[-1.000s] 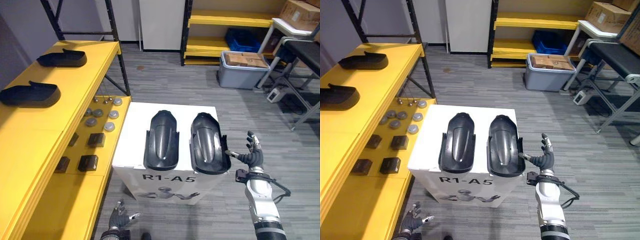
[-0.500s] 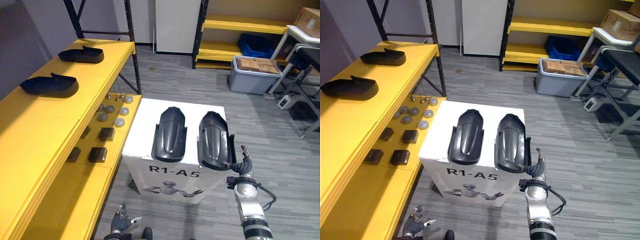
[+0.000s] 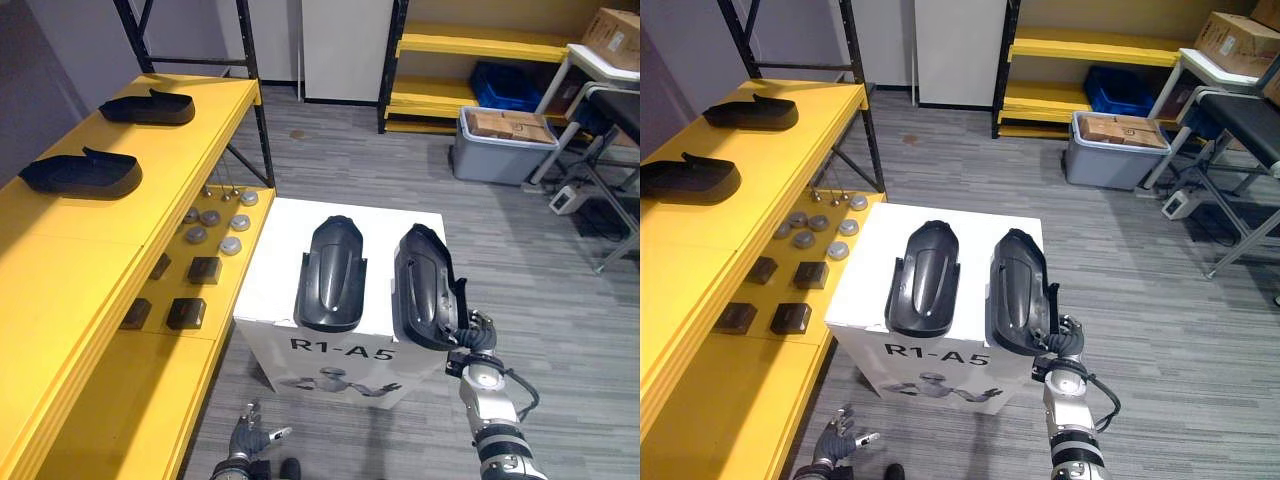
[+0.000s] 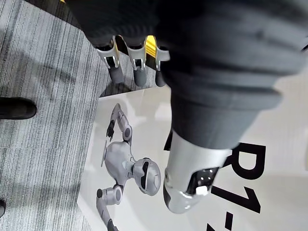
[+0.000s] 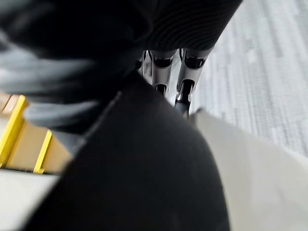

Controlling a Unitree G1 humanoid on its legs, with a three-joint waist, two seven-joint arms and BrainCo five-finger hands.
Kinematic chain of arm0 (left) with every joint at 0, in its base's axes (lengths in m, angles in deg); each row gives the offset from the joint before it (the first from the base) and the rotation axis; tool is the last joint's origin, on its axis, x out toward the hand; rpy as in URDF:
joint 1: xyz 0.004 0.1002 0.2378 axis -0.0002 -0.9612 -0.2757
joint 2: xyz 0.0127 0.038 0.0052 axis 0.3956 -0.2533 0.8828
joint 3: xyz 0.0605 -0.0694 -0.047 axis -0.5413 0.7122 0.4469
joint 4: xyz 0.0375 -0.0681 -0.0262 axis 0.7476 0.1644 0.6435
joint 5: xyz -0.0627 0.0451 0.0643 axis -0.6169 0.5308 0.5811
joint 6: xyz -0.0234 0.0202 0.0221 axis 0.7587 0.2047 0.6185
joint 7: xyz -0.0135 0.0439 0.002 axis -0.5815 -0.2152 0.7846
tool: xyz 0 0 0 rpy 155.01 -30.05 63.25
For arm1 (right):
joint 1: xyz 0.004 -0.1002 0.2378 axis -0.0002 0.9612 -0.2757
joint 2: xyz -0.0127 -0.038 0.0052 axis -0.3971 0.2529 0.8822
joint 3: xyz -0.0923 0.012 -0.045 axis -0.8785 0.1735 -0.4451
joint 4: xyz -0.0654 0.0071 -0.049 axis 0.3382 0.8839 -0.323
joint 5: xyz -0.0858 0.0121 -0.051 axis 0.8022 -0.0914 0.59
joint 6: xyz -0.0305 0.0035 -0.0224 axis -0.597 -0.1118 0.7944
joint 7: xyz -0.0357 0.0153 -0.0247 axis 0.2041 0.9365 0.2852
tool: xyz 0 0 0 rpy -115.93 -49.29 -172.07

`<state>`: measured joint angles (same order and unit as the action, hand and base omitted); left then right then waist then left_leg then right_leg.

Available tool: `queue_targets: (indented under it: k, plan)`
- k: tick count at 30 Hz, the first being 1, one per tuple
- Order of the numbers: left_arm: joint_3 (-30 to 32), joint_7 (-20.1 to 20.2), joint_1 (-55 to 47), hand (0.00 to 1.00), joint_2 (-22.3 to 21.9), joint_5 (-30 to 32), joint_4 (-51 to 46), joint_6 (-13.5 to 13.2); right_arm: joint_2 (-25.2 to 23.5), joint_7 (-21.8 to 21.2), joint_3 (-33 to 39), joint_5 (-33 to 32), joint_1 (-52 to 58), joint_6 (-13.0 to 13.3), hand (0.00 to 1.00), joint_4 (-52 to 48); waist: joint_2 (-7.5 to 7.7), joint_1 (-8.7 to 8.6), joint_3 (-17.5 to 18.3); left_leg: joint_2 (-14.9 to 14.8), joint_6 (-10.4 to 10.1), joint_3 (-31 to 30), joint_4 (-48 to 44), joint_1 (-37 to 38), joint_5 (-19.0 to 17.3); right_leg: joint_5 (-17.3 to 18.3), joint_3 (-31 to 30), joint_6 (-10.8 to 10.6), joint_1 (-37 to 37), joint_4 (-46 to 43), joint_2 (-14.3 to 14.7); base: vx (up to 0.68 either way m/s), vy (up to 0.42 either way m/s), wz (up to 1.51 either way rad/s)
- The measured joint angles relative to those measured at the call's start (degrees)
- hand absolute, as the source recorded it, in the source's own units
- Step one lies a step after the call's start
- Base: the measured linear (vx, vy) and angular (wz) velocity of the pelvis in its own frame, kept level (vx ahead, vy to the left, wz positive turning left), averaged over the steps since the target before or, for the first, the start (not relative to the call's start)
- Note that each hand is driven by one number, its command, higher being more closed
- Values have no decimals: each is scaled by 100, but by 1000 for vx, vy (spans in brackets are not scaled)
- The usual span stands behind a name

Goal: Walk over and take plastic housings, then place them on the shelf

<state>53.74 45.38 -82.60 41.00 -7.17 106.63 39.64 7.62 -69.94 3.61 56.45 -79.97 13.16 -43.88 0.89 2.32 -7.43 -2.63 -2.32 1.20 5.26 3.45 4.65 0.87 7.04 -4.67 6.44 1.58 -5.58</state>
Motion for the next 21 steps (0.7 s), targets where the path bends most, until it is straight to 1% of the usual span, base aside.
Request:
queue_targets:
  k: [5, 10, 13, 16, 18, 21]
  plan:
    - [3, -9, -1, 0, 3, -5, 13, 19, 28, -13, -1, -172, 19, 34, 100, 45, 6, -3, -3, -37, -28, 29, -1, 9, -20, -7, -14, 13, 17, 41, 32, -5, 2, -2]
    - [10, -28, 40, 0, -1, -57, -32, 42, -78, -66, -42, -254, 218, 23, 100, -263, 25, 5, -14, -55, -60, 27, -2, 81, -53, -16, -9, 29, 127, 110, 55, 7, 0, 0]
    - [123, -44, 26, 0, -13, -109, -354, 49, -157, 3, 8, -244, 339, -33, 100, -576, 21, 5, -17, -51, -58, 22, -5, 46, -54, -16, -10, 29, 130, 115, 51, 0, 0, 0]
    - [369, -154, -1, 0, -37, -116, -791, 46, -296, 162, 97, -146, 546, -32, 100, -1264, 18, 0, -17, -48, -57, 13, -19, 37, -54, -17, -9, 29, 121, 112, 49, 0, 0, 0]
    - [503, -253, -10, 0, -79, -124, -1268, 30, -297, 215, 96, 41, 687, -31, 100, -1931, 20, 5, -17, -67, -57, 8, -27, 33, -53, -18, -14, 29, 111, 92, 45, 0, 0, 0]
    - [725, -310, -92, 0, -268, -263, -1963, -62, -378, 310, 229, 183, 716, -29, 100, -2352, 19, -4, -17, -45, -57, 2, -27, 32, -54, -18, -16, 28, 91, 77, 31, -5, 6, -1]
